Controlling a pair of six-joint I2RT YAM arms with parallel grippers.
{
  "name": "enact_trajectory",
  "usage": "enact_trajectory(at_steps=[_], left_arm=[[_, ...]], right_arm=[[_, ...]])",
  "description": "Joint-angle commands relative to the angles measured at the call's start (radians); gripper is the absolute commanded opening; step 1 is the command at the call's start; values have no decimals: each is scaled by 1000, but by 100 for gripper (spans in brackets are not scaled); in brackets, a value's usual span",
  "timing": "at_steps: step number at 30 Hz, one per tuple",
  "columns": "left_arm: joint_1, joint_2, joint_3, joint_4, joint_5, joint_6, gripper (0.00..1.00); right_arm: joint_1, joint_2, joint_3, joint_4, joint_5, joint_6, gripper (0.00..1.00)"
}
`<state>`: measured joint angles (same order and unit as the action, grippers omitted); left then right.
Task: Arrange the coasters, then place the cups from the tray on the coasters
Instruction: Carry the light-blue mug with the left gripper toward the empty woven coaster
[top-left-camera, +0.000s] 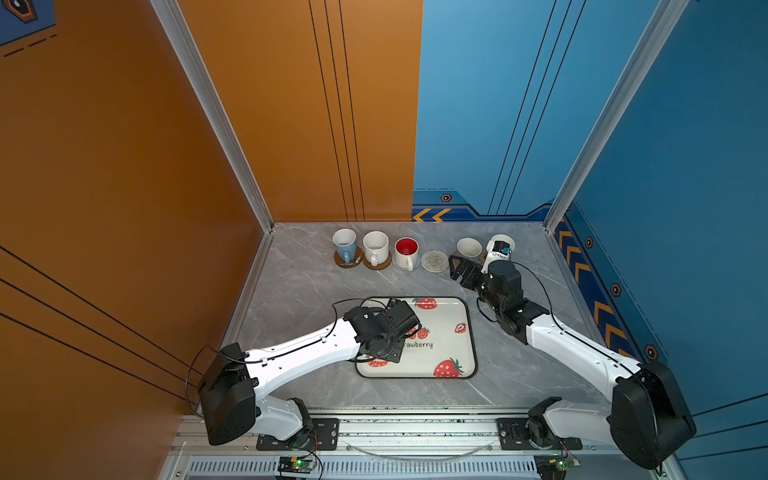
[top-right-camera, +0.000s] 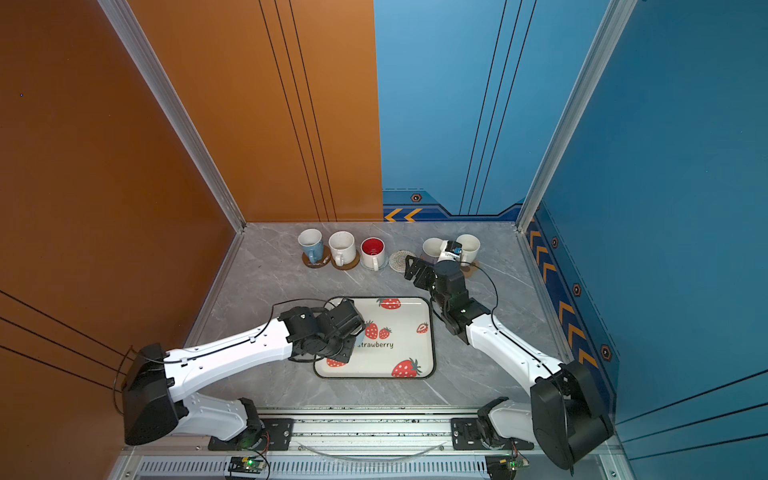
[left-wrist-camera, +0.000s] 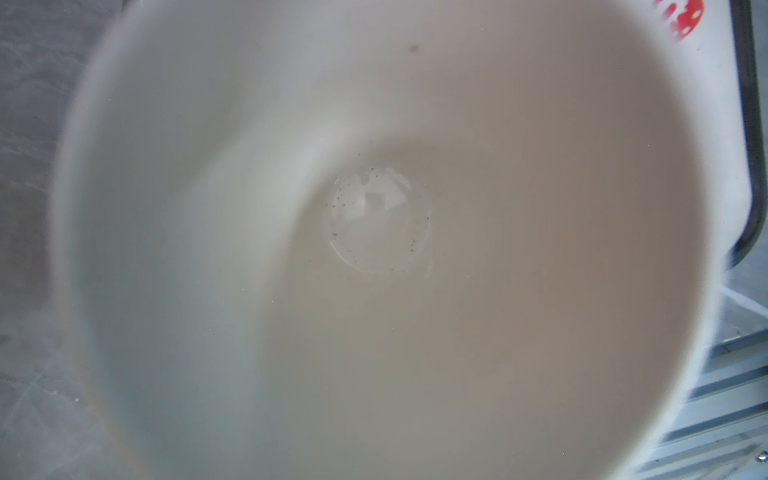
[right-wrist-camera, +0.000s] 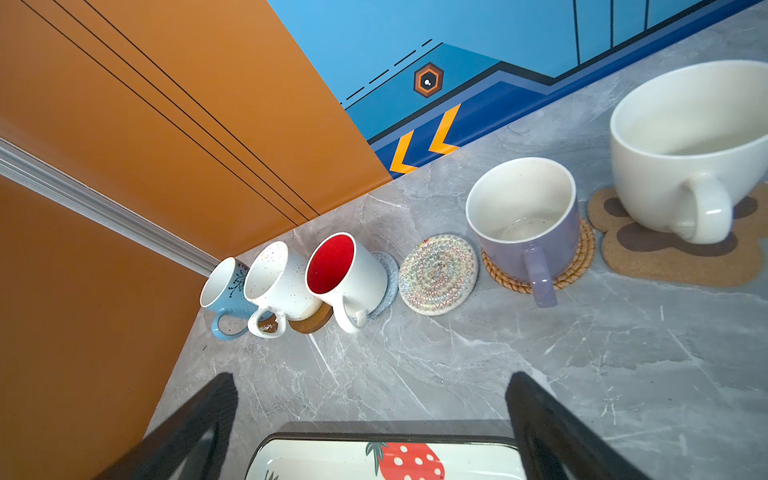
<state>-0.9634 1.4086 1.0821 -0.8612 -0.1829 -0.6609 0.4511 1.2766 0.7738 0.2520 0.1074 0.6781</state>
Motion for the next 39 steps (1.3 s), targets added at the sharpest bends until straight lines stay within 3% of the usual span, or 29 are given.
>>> enact_trajectory(at_steps=[1, 39], left_arm=[[23, 19, 63, 12, -20, 54, 0], [103, 341, 416, 116, -15, 142, 0]], right_arm=[[-9, -23, -14, -25, -7, -7, 99], [-97, -42, -68, -19, -55, 5, 99]])
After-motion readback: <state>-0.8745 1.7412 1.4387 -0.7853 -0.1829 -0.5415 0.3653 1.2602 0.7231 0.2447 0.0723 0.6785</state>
